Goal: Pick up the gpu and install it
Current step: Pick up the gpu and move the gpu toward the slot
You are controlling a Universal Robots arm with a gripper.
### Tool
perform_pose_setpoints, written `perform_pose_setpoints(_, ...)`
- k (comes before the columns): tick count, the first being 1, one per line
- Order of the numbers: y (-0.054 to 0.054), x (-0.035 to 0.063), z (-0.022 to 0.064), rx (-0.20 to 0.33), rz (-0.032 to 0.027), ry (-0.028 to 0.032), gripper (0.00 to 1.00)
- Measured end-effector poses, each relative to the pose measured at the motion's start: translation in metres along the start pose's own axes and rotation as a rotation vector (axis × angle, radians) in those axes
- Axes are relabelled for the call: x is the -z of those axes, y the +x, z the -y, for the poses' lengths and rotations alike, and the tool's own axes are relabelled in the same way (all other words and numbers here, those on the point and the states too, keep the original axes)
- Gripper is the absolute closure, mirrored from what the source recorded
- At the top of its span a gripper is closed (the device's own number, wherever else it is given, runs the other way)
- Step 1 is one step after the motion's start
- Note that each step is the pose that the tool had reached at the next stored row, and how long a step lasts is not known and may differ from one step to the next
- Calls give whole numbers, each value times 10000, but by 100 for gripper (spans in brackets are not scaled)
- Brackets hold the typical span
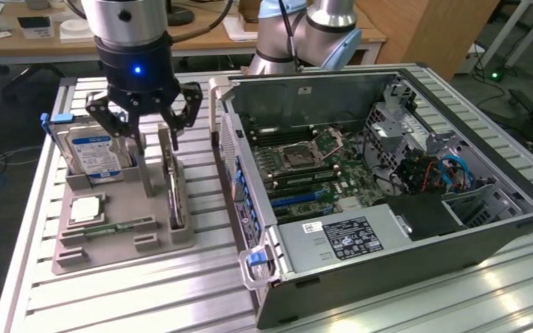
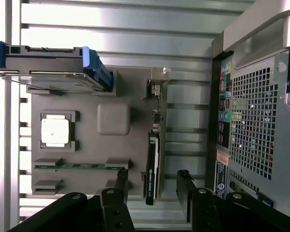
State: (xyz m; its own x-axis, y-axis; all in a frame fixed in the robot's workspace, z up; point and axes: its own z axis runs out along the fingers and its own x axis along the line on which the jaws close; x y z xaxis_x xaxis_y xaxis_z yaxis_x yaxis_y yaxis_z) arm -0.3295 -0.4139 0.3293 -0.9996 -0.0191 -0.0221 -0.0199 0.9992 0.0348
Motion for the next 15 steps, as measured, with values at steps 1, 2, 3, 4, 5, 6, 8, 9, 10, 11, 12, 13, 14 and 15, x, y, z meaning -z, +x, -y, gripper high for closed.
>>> perform_pose_setpoints(1,-1,-17,4,2,0,2,47)
perform_pose_setpoints(2,-1,-32,10,4,-1,2,47)
perform_pose_setpoints(3,0,-45,17,4,-1,3,47)
perform_pose_setpoints(4,1,-60,20,3,0,4,46)
perform_pose_setpoints(5,2,-76,20,2,0,10,46)
perform_pose_setpoints(6,2,-91,21,2,0,16,40)
perform_pose_setpoints(8,2,-112,22,3,-1,20,40)
perform_pose_setpoints(9,2,-120,22,3,0,32,40)
perform_pose_setpoints(10,3,-128,22,3,0,60,40)
perform_pose_setpoints(11,3,-139,23,4,-1,85,40)
perform_pose_setpoints(12,3,-154,24,4,0,91,40)
perform_pose_setpoints(13,3,-170,24,-17,1,93,40)
perform_pose_setpoints(14,3,-187,25,-81,4,95,40)
perform_pose_setpoints(15,4,-203,25,-174,6,97,40)
